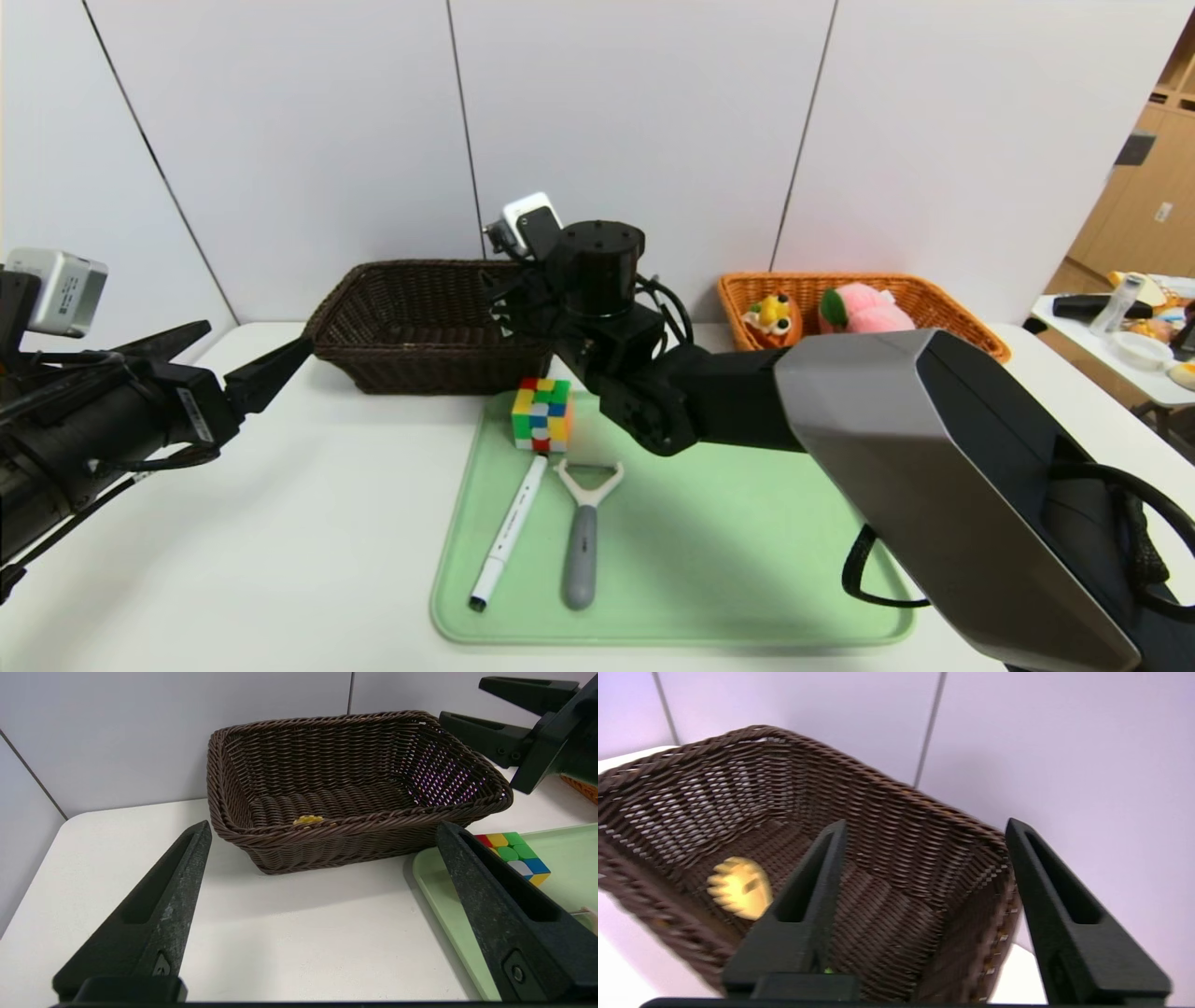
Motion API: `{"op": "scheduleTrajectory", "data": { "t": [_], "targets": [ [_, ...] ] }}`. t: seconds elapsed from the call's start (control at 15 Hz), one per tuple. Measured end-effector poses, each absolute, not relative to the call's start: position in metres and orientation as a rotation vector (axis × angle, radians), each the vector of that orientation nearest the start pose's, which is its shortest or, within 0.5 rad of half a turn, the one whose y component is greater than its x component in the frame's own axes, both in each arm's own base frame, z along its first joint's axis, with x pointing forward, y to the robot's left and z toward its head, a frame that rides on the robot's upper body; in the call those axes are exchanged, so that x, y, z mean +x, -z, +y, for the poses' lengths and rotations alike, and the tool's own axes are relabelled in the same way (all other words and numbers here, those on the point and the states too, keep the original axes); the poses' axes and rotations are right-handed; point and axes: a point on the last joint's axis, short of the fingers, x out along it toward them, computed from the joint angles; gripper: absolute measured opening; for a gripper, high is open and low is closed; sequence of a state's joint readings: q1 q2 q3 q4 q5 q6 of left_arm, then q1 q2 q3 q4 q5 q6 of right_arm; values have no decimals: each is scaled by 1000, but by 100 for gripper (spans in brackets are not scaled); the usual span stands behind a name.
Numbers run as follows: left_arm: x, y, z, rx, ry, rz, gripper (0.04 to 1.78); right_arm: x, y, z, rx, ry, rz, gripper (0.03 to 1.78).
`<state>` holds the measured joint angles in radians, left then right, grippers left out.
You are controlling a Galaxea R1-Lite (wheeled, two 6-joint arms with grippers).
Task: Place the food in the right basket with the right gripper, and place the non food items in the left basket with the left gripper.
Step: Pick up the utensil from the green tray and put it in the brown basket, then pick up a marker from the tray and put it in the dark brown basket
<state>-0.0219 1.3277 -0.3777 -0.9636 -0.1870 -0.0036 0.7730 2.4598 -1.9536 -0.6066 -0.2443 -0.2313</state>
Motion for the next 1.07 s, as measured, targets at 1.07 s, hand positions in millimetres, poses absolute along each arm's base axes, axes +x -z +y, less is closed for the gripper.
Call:
{"op": "scheduleTrajectory", "data": {
  "t": [1.07],
  "targets": [
    [191, -193, -9, -7, 210, -12, 169, 363, -294, 160, -237, -102, -181, 165]
  ]
}}
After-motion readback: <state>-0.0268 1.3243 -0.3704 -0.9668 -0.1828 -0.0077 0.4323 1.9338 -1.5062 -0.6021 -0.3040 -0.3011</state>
